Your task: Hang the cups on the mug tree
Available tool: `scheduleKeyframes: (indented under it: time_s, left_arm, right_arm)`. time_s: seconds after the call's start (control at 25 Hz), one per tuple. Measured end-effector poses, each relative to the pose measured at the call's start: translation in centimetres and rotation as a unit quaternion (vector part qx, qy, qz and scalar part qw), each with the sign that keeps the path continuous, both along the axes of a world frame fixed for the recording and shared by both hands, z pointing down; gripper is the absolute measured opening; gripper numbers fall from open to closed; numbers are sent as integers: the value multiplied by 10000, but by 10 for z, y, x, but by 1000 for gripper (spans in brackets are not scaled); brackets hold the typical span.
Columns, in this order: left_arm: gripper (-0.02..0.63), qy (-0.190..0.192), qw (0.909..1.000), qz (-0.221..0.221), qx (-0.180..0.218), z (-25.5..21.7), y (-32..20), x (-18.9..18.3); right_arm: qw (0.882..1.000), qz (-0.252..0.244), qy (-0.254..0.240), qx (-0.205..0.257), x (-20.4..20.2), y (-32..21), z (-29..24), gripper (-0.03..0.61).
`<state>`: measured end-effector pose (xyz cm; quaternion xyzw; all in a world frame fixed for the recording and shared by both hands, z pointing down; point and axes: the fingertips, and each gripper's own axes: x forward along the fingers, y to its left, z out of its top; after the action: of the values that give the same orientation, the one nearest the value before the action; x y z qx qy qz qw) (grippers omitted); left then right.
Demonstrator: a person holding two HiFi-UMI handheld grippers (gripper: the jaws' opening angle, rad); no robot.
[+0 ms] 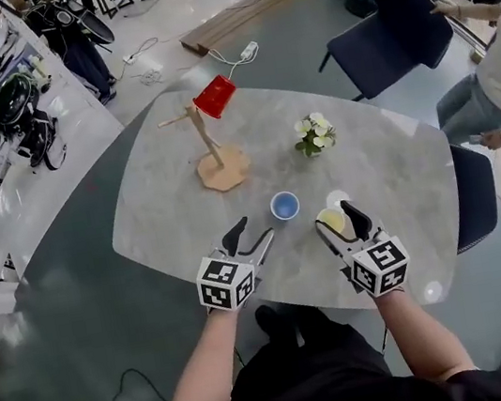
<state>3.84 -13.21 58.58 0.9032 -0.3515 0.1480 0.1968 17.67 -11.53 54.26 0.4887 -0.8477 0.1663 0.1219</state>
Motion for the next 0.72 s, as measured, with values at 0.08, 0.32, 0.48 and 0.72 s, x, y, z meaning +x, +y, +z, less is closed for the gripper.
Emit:
scheduleKeyframes:
  time_s: [0.08, 0.32, 0.48, 0.72]
  left_arm:
    - [250, 23, 9999, 133, -66, 13, -3, 10]
    - [280, -403, 9980, 432, -246, 51, -9, 32]
    - [314, -665, 9956, 626, -200, 74, -17, 45]
    - [342, -1020, 9913, 808, -202, 108, -31, 62]
  right_arm:
    - [10000, 64, 6, -45, 6, 0, 5, 287]
    - [9998, 128, -91, -135, 8, 4, 11, 287]
    - [9996, 145, -163, -184, 9, 9, 16, 287]
    - [9993, 95, -135, -336, 10, 19, 32, 287]
